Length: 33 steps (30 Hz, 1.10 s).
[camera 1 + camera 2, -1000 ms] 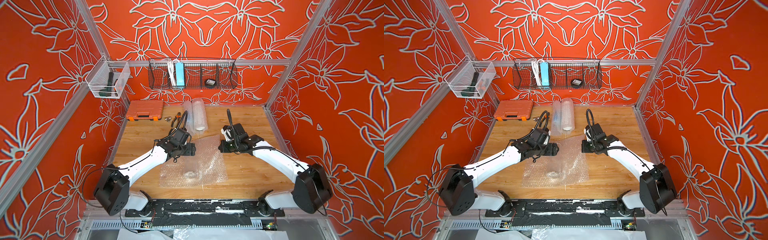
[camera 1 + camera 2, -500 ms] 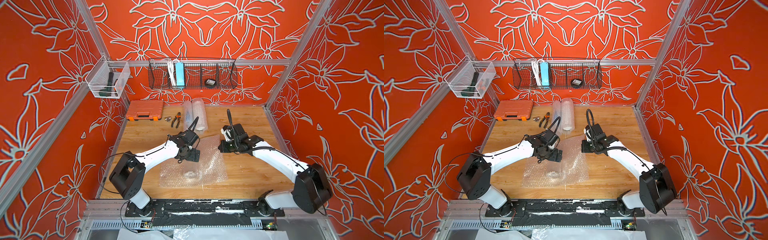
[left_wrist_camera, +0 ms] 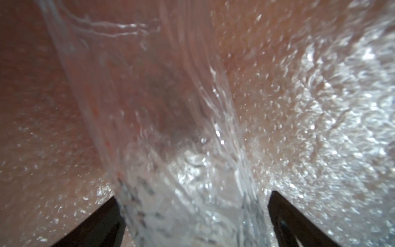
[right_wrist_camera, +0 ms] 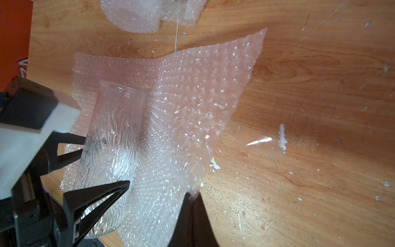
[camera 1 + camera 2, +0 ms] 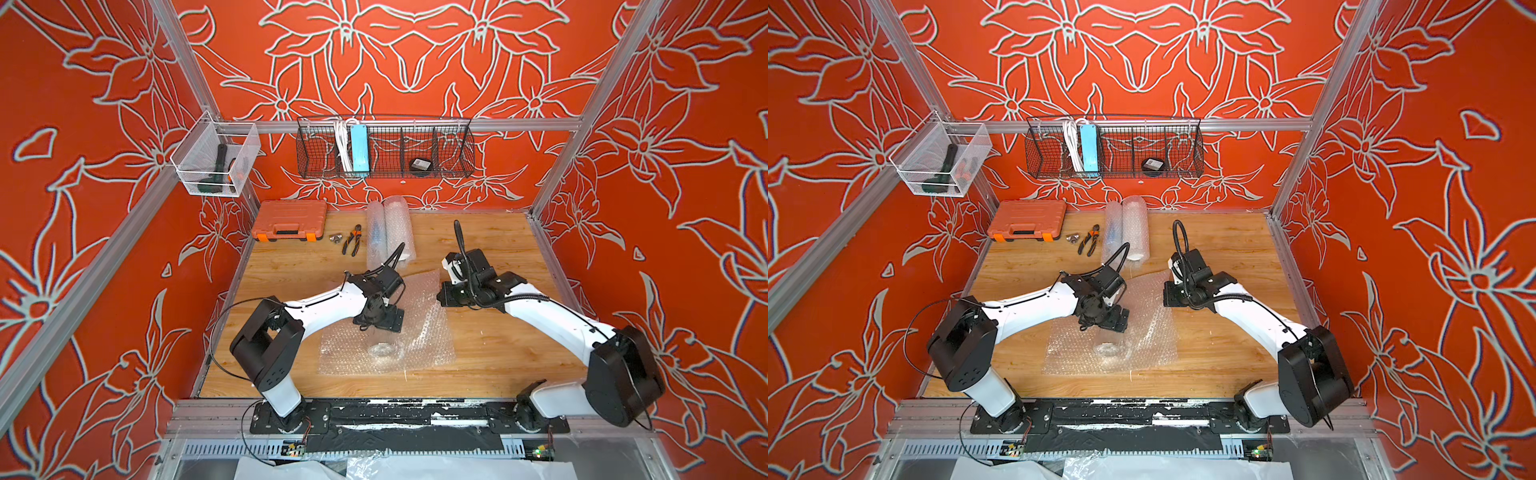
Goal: Unwrap the vase from the bubble wrap
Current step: Pick up the vase from the bubble wrap.
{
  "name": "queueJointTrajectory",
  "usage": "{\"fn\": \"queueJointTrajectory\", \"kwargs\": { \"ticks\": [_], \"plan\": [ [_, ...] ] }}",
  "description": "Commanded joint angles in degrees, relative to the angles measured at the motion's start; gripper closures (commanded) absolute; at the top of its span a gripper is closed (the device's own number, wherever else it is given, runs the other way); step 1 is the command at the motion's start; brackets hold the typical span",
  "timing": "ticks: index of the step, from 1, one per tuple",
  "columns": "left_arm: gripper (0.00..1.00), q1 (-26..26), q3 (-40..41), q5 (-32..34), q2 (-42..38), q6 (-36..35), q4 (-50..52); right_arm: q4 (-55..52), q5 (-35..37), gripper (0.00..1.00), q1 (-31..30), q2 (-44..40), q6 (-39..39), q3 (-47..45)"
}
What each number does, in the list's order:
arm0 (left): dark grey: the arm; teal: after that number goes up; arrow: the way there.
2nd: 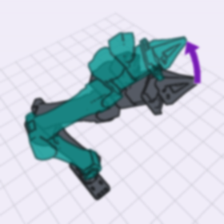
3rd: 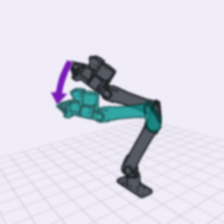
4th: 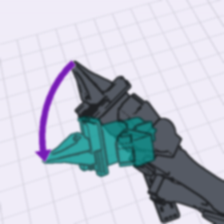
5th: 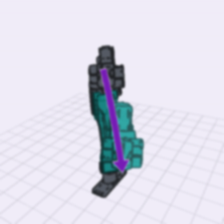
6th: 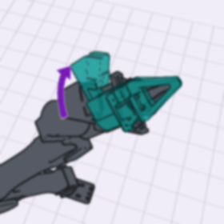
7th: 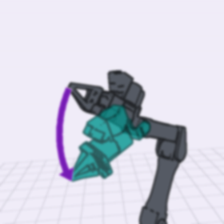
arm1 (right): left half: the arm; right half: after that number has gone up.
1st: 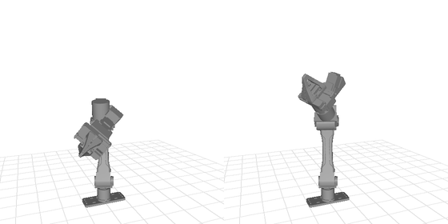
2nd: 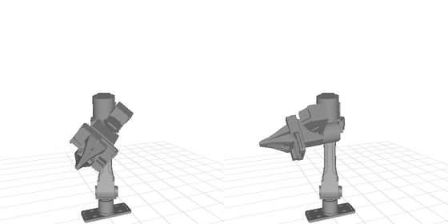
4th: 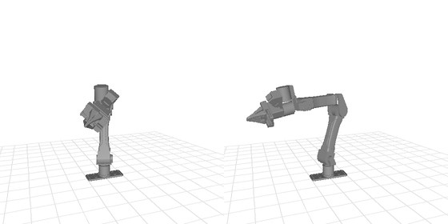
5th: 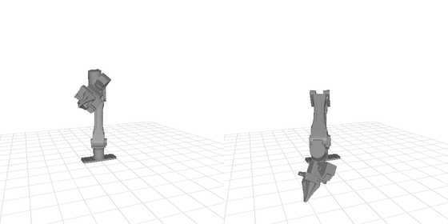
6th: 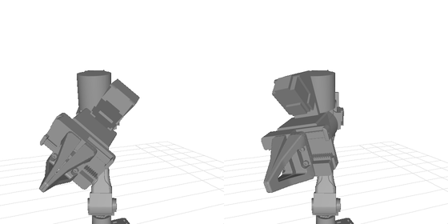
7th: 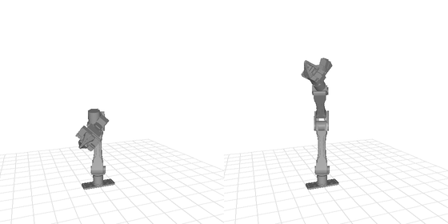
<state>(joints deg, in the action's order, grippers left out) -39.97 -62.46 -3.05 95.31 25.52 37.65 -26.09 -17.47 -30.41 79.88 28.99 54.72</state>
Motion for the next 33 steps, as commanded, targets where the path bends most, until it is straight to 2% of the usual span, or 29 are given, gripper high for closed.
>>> {"fn": "queueJointTrajectory", "kwargs": {
  "ticks": [1,5,8,10,12,14,15,23,33],
  "plan": [
    [0.02,-0.85,0.97,-1.16,1.58,-0.4,1.09,0.69,1.65,1.0,-0.34,0.37,-0.51,-0.75],
    [0.02,-1.69,2.06,-1.98,2.32,-0.38,0.83,0.69,1.83,1.0,-0.36,0.54,-0.52,-0.92],
    [0.07,-1.86,2.56,-1.39,2.62,-0.29,1.02,0.69,1.91,1.0,-0.31,0.63,-0.52,-0.93],
    [0.13,-1.87,2.6,-0.94,3.03,-0.38,1.54,0.61,2.01,1.0,-0.35,0.63,-0.52,-0.9],
    [0.25,-1.87,2.65,-0.73,3.0,-0.49,1.55,0.6,2.22,1.0,-0.35,0.47,-0.52,-0.84],
    [0.3,-1.86,2.7,-1.22,2.54,-0.62,1.16,0.6,2.49,1.0,-0.36,0.34,-0.52,-0.83],
    [0.38,-1.87,2.56,-1.28,2.32,-0.64,0.92,0.51,2.64,1.0,-0.35,0.37,-0.52,-0.84],
    [0.39,-1.87,2.58,-0.81,-1.08,-1.22,-2.12,0.63,3.43,1.0,-0.08,0.37,-0.17,-1.07],
    [0.39,-1.81,4.71,5.03,-11.2,-1.22,-9.57,1.4,4.0,1.0,0.72,2.28,0.01,-2.55]
  ]
}}
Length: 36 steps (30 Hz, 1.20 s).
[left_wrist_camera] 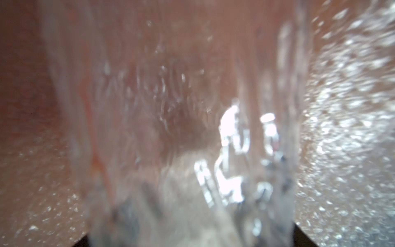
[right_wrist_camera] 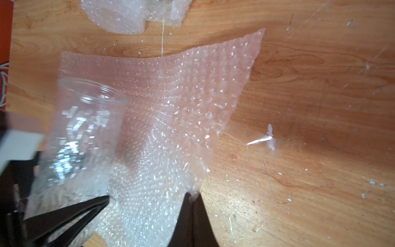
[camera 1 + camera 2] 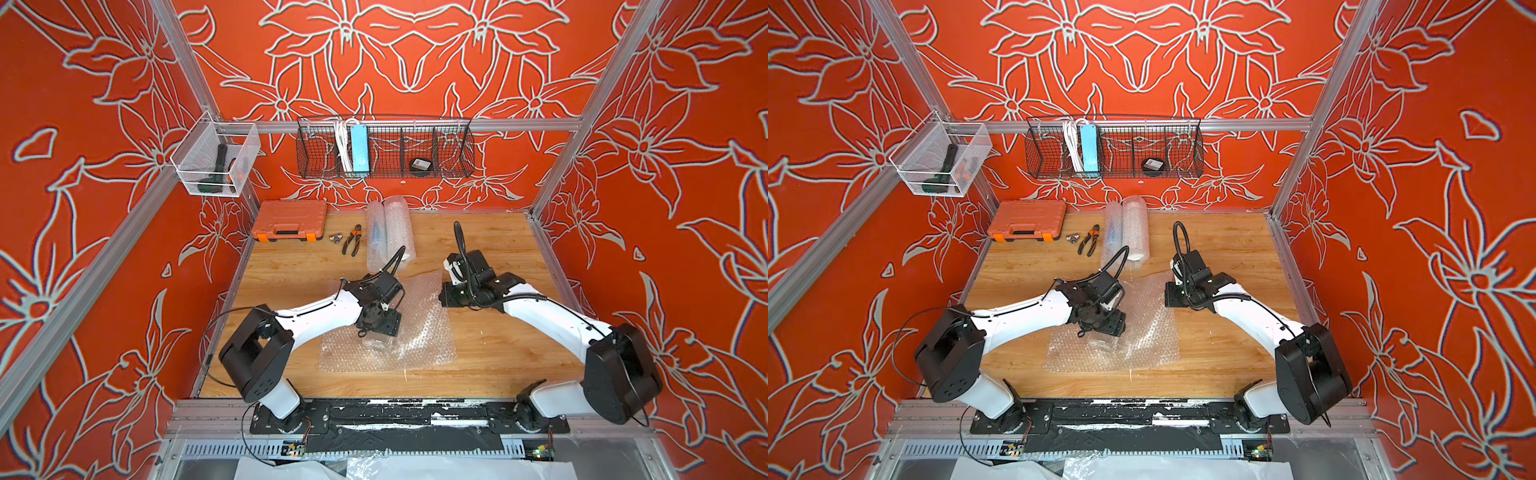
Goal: Unwrap the vase from the bubble wrap
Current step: Pick up the vase from the bubble wrap.
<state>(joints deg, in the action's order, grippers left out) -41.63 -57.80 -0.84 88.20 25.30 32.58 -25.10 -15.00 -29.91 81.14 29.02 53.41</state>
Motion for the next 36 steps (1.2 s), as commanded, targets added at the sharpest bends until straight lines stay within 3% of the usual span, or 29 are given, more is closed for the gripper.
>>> {"fn": "queueJointTrajectory", "kwargs": {
  "ticks": [1,9,15,19,24,30,36],
  "plan": [
    [0.39,-0.12,0.59,3.39,-5.16,-1.04,-5.39,0.62,1.62,1.0,0.3,1.39,0.07,-1.37],
    [0.38,-0.15,10.83,0.89,-15.98,-6.9,-23.69,1.29,3.28,1.0,0.36,2.96,0.52,-2.06],
    [0.38,-0.17,24.99,1.43,-26.4,-11.99,-45.48,0.94,6.54,0.69,0.39,2.7,0.39,-2.72],
    [0.37,-0.12,31.03,2.47,-30.19,-16.29,-54.83,0.5,7.4,0.5,0.45,1.73,0.0,-2.87],
    [0.37,-0.12,33.53,2.89,-30.53,-20.98,-59.71,-0.36,9.11,0.37,0.66,-0.99,-1.04,-3.05],
    [0.37,-0.12,35.5,2.03,-28.61,-25.52,-65.54,-2.14,10.5,0.31,1.74,-5.6,-2.45,-2.6],
    [0.37,-0.12,35.64,0.87,-25.72,-27.89,-68.36,0.75,0.6,0.28,4.47,-10.12,-1.8,-3.14]
  ]
}}
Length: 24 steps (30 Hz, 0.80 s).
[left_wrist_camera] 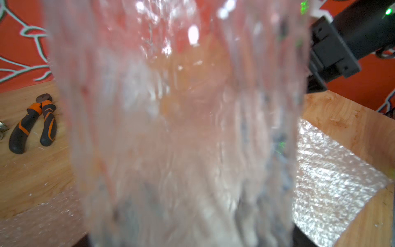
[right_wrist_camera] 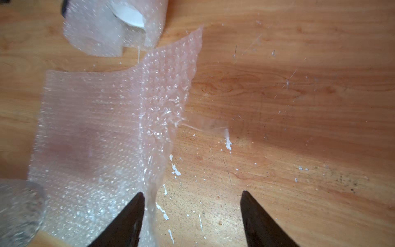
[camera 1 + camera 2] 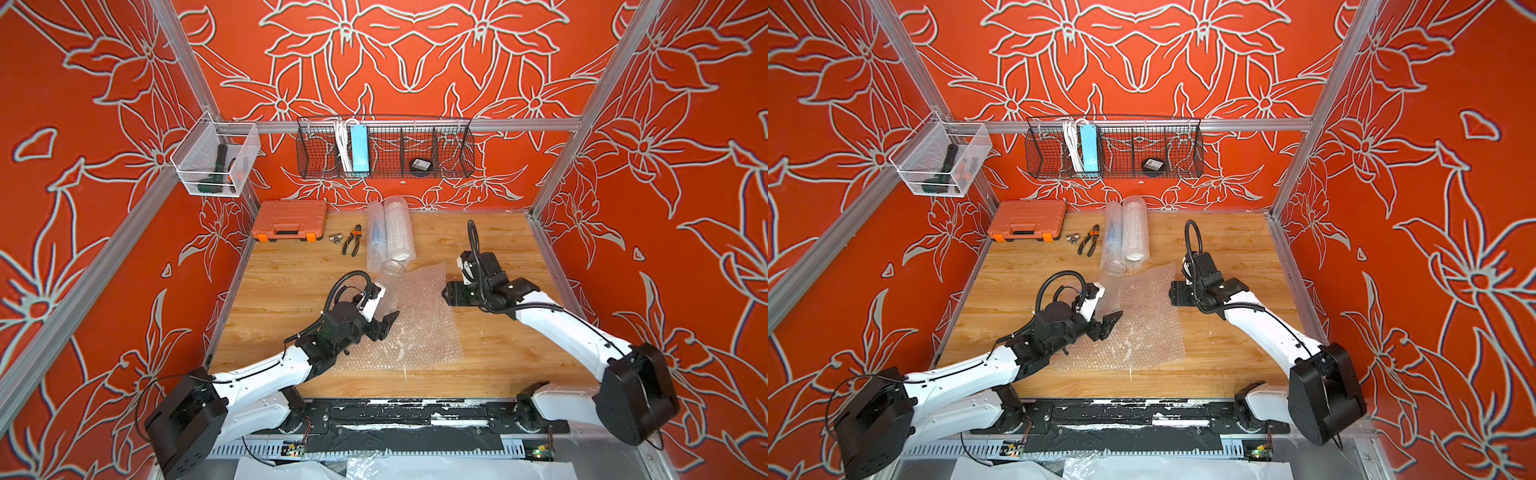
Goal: Unwrap the vase from the bubble wrap
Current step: Pick up the vase from the bubble wrap.
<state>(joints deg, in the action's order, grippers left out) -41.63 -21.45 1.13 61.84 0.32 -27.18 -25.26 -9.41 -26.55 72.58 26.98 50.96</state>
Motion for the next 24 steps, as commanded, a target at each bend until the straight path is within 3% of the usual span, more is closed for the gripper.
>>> {"fn": "queueJointTrajectory", "kwargs": {
  "ticks": [1,11,24],
  "plan": [
    [0.37,-0.12,-0.78,-1.25,1.29,-2.62,-9.03,1.08,-5.98,0.27,1.4,-1.43,0.35,-0.6],
    [0.37,-0.12,3.86,-4.35,8.97,2.75,-24.1,1.88,-8.48,0.28,1.69,2.22,0.53,-1.83],
    [0.37,-0.12,5.65,-2.26,17.87,2.39,-28.86,0.03,-7.91,0.28,1.77,1.81,-0.6,0.13]
  ]
}}
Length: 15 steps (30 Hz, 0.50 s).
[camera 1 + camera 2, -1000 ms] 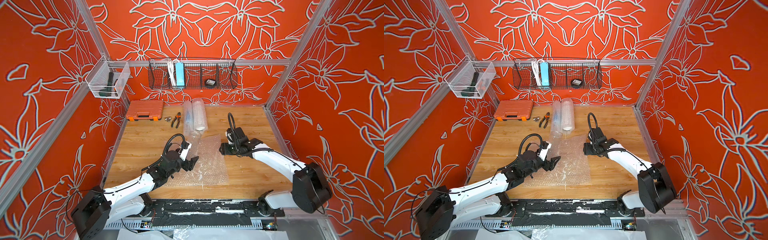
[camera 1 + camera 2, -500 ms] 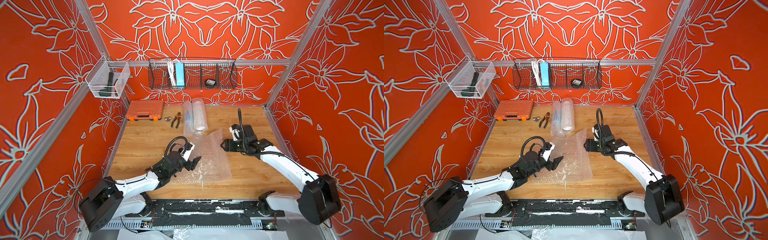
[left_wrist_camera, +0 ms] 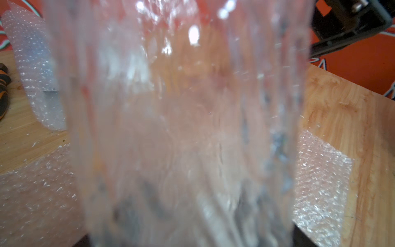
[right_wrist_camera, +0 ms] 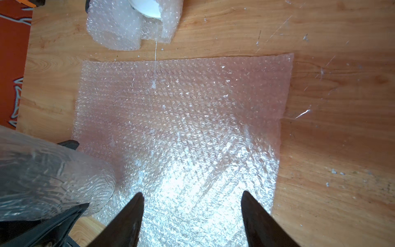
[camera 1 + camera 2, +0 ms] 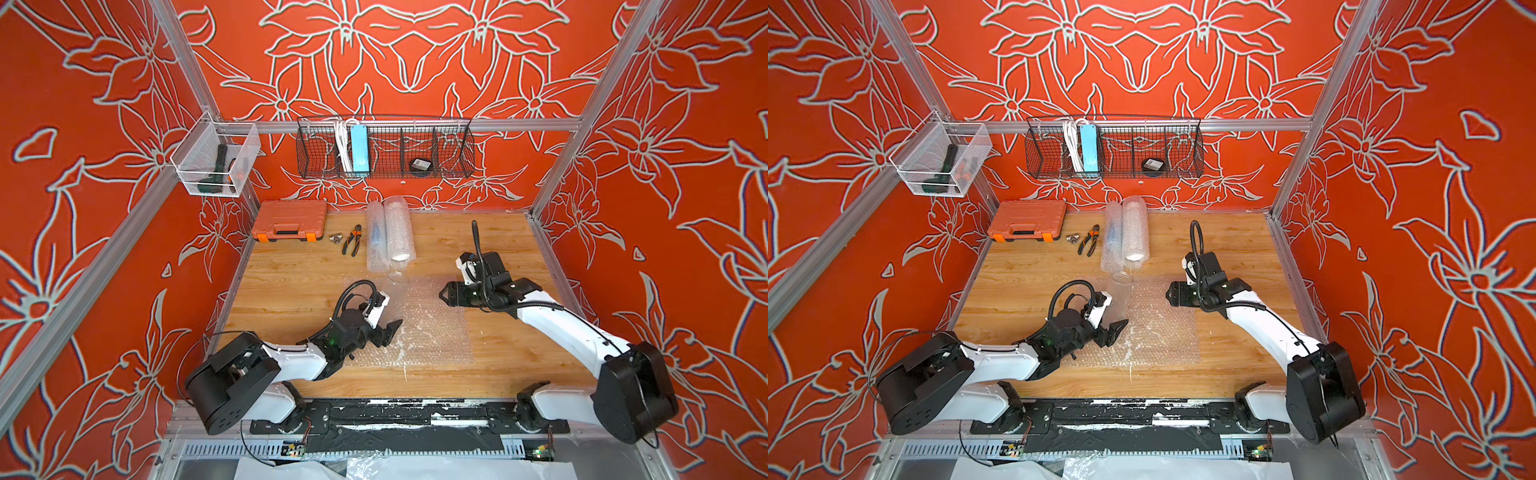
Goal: Unwrap the vase from the bubble wrap
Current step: Pick up the vase from the bubble wrap.
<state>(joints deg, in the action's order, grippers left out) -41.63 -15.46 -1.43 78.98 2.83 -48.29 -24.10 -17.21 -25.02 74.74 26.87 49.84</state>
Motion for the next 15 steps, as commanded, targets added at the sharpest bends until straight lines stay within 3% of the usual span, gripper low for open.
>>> {"fn": "queueJointTrajectory", "kwargs": {
  "ticks": [1,5,15],
  "plan": [
    [0.37,-0.12,-0.06,0.29,1.16,0.04,-8.31,-1.13,-0.03,0.28,0.23,-0.53,-0.51,1.45],
    [0.37,-0.14,1.13,-0.97,2.23,-0.69,-10.31,-1.39,-2.91,0.28,0.24,-0.92,-0.83,3.41],
    [0.37,-0.17,1.05,-2.94,2.48,-3.94,-10.09,-2.96,-18.97,0.31,0.21,0.29,-3.46,8.82]
  ]
}}
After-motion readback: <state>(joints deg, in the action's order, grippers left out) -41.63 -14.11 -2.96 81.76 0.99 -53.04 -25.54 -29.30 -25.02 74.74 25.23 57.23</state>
